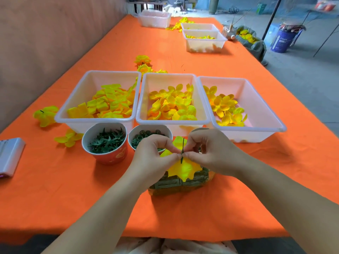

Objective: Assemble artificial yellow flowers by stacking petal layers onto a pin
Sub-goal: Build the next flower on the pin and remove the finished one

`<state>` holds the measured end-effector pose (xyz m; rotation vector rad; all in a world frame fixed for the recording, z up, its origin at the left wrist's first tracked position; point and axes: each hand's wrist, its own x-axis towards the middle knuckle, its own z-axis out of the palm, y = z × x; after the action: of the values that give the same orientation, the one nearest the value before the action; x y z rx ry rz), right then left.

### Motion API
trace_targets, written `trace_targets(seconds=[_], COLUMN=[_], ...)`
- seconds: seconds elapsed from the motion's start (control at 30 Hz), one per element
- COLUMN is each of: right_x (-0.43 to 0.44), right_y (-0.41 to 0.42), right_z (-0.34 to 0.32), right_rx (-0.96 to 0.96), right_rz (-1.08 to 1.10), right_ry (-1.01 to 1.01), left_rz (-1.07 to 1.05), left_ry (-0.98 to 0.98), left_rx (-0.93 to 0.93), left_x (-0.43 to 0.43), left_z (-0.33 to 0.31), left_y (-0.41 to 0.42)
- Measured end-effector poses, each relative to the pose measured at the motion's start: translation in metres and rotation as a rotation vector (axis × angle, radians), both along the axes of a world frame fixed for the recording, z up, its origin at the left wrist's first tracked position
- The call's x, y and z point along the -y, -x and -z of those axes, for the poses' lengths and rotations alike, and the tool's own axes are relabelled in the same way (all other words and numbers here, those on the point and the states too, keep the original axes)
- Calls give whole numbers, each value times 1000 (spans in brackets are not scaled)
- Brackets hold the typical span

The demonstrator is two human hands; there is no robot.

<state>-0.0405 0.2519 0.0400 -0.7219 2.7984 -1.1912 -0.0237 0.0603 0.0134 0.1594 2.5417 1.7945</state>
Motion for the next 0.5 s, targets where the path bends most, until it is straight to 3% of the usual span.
trace_targets(seconds=[0.1,0.23,0.5], right_x=[-2,-2,-1], right_y=[5,10,9], right_z=[-13,-11,9], right_rx=[93,211,182], right_rz=[-95,-161,-88], right_ry=[-79,71,139], left_rz=[72,-12,-18], left_ry=[-63,-198,-167], left_rx=[70,71,41], left_x=[6,16,14], left_z=[-6,2,12], left_y=[1,1,-3])
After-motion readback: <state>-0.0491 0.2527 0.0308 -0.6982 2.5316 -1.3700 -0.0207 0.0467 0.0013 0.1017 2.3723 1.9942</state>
